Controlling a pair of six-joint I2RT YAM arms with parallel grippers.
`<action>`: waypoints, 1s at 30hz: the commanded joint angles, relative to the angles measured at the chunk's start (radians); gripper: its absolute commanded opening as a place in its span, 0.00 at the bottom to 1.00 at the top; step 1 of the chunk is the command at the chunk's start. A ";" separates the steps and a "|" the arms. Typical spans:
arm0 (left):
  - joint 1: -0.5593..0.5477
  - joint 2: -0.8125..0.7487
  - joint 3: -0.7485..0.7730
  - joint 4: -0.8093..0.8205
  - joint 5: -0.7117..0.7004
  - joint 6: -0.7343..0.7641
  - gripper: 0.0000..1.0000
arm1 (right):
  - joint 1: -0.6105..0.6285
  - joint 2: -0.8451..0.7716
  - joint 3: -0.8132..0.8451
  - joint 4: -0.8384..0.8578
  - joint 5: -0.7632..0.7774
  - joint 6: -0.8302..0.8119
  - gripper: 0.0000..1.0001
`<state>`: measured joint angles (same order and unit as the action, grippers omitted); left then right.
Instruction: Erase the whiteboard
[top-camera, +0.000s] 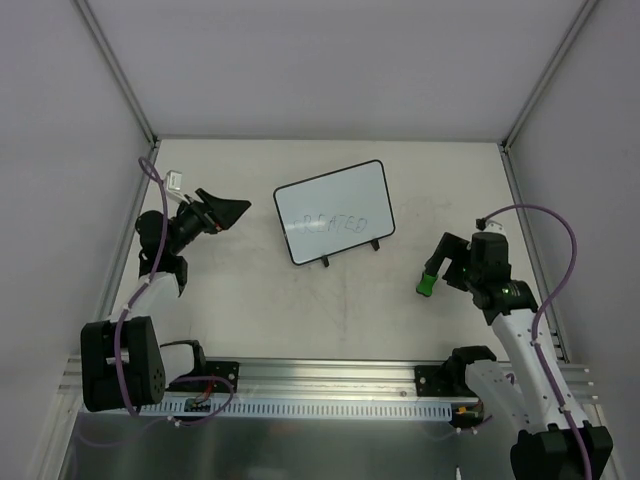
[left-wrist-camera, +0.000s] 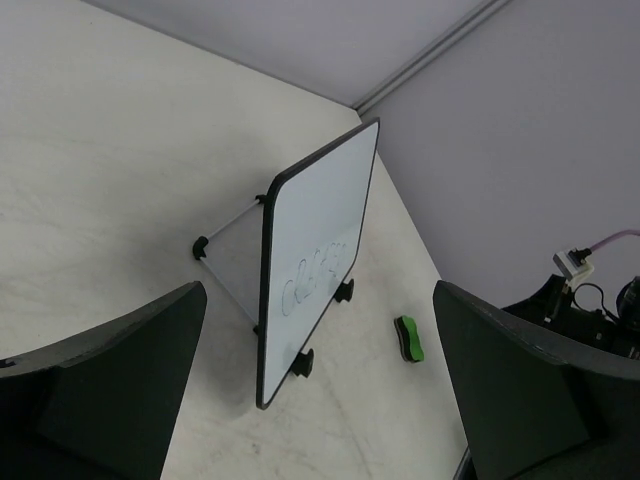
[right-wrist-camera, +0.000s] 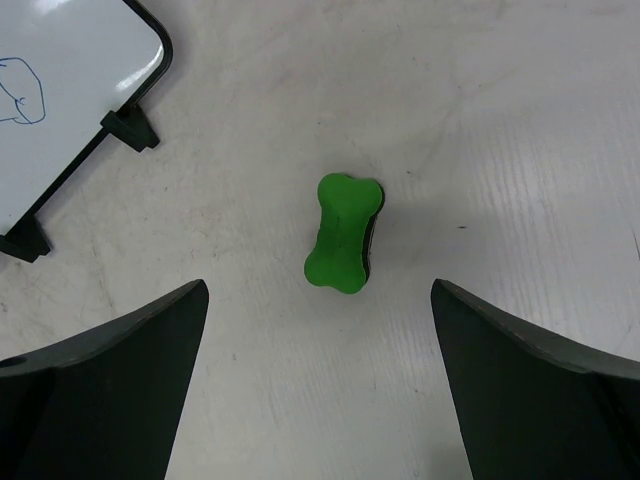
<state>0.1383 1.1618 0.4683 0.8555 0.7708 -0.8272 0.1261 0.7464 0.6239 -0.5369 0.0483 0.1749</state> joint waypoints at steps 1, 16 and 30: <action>-0.005 0.035 -0.004 0.191 0.068 0.017 0.99 | 0.007 0.037 0.042 -0.008 0.007 -0.020 0.99; -0.042 0.234 0.064 0.272 0.056 0.109 0.99 | 0.105 0.306 0.062 0.026 0.114 0.052 0.71; -0.111 0.368 0.141 0.320 0.041 0.165 0.99 | 0.158 0.475 0.086 0.087 0.179 0.147 0.74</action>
<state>0.0319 1.5185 0.5777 1.0874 0.8070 -0.7147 0.2798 1.1954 0.6655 -0.4870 0.1913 0.2844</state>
